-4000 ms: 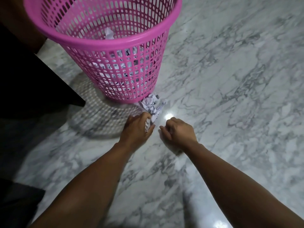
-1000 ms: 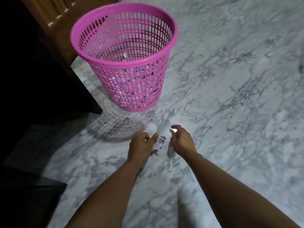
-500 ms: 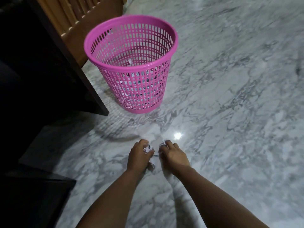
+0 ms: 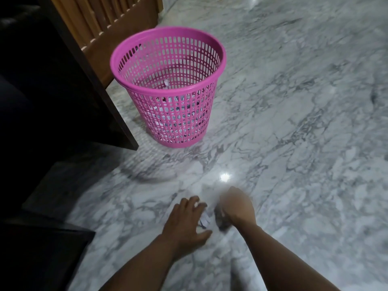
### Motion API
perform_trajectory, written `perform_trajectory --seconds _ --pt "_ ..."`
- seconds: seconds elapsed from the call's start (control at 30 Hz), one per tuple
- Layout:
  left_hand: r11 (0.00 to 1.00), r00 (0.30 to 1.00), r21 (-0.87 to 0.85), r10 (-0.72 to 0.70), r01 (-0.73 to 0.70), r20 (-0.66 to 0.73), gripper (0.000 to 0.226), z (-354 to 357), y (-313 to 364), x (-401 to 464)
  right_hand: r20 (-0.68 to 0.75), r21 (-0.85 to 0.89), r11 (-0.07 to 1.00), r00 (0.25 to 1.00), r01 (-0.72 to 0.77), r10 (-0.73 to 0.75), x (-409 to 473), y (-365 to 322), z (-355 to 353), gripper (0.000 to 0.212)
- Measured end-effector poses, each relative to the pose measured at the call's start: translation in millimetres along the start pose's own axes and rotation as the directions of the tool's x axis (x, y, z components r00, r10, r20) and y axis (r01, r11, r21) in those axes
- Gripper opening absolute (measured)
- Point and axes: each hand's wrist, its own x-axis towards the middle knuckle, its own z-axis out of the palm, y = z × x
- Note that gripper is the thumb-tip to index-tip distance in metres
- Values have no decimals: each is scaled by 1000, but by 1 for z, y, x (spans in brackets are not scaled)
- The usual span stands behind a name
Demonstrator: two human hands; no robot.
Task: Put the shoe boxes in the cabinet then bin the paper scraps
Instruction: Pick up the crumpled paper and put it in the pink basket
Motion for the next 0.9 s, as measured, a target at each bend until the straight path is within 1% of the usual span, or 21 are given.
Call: perform_trajectory --seconds 0.03,0.07,0.1,0.17,0.2,0.23,0.27,0.33,0.37,0.47,0.5,0.57,0.6,0.67,0.73,0.77,0.8,0.83,0.87,0.9 --pt "999 1000 45 14 -15 10 48 7 5 0 5 -32 999 1000 -7 7 2 1 1 38" --pt "999 1000 38 7 -7 2 35 9 12 1 18 -60 998 1000 -24 25 4 0 1 42" --pt "1000 1000 -12 -19 19 4 23 6 17 3 28 -70 996 998 -56 58 8 -2 1 43" --pt "992 998 -110 -50 54 46 9 -6 26 11 38 -47 990 990 -135 137 16 -9 -1 39" --pt "989 998 -133 -54 58 33 5 -13 29 15 31 -12 989 988 -150 151 19 -13 -3 33" --pt "989 998 -139 -54 51 -22 2 -20 31 21 23 50 989 990 -140 139 23 -19 -6 24" --pt "989 994 -145 -56 41 -96 4 -31 32 29 8 138 985 994 -105 105 26 -28 -11 17" --pt "979 964 -203 -47 -8 -262 10 -61 35 47 -76 291 956 997 20 2 40 -53 -23 11" --pt "973 942 -228 -38 -42 -334 12 -81 36 58 -132 343 936 990 86 -43 48 -71 -34 15" --pt "960 847 -260 -51 -104 -530 21 -163 37 94 -272 466 840 949 276 -160 68 -141 -82 52" --pt "944 817 -300 -61 -140 -573 21 -194 38 102 -314 492 800 927 344 -205 72 -167 -100 59" --pt "891 767 -376 -50 -255 -639 23 -256 40 114 -358 489 735 877 469 -321 80 -216 -131 63" --pt "871 731 -384 -42 -307 -681 25 -284 39 118 -370 486 693 844 532 -389 84 -241 -145 64" --pt "861 637 -387 -99 -330 -765 34 -332 33 129 -423 455 613 763 645 -489 92 -289 -166 59" --pt "872 542 -392 -187 -293 -819 37 -366 20 146 -517 401 555 681 728 -519 101 -331 -180 49" --pt "883 513 -396 -225 -253 -828 34 -376 13 156 -561 351 545 637 761 -528 107 -347 -183 42" --pt "892 505 -404 -260 -200 -823 31 -382 6 165 -586 295 545 599 785 -545 113 -360 -183 37" --pt "907 515 -406 -294 -116 -805 28 -385 1 173 -599 233 550 564 802 -569 121 -368 -182 32" --pt "918 543 -397 -326 -15 -774 26 -384 -6 180 -584 179 560 546 809 -601 130 -373 -179 28" --pt "929 574 -358 -347 98 -742 24 -379 -14 186 -528 121 599 562 792 -637 138 -375 -175 28"
